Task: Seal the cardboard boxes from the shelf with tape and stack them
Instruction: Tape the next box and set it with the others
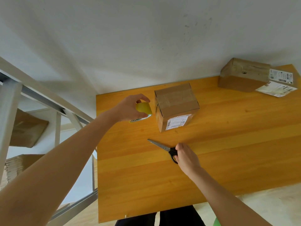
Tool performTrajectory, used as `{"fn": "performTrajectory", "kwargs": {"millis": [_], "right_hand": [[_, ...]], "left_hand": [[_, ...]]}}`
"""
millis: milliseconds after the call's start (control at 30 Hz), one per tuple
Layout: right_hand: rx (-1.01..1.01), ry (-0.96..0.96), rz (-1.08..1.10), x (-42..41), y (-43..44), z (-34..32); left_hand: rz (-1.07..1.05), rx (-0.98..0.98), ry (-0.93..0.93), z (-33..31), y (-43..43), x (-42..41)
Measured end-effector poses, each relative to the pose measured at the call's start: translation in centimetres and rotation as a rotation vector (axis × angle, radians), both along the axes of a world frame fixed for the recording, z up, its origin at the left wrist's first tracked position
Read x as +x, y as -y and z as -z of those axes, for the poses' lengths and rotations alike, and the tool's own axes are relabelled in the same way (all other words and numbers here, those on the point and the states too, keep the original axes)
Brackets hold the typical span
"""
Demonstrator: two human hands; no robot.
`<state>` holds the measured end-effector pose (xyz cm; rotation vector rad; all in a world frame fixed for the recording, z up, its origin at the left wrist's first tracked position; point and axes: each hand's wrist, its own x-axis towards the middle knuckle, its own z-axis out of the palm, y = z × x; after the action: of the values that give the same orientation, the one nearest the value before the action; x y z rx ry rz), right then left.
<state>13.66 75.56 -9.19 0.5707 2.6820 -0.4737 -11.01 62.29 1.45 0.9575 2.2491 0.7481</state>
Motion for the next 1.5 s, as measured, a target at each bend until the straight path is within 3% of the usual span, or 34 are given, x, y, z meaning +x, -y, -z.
{"fn": "performTrajectory", "kwargs": {"millis": [133, 367, 567, 1167, 1500], "right_hand": [[-0.115, 0.042, 0.053, -0.2, -0.2, -0.4], [-0.853, 0.015, 0.339, 1.3, 0.5, -3.2], [-1.140, -0.081, 0.546, 0.8, 1.9, -6.4], [-1.200, -0.278, 0.581, -4.7, 1.7, -11.3], [-1.113, -0.403, 0.583, -5.2, 1.2, -10.9]], "left_hand": [[0.020, -0.009, -0.016, -0.2, -0.3, -0.1], [0.014, -0.018, 0.017, -1.5, -0.4, 0.0], [-0.068, 0.002, 0.044, -1.8, -0.3, 0.1], [-0.119, -0.008, 0.005, -2.5, -0.9, 1.2], [-0.139, -0.070, -0.033, -2.8, -1.3, 1.4]]}}
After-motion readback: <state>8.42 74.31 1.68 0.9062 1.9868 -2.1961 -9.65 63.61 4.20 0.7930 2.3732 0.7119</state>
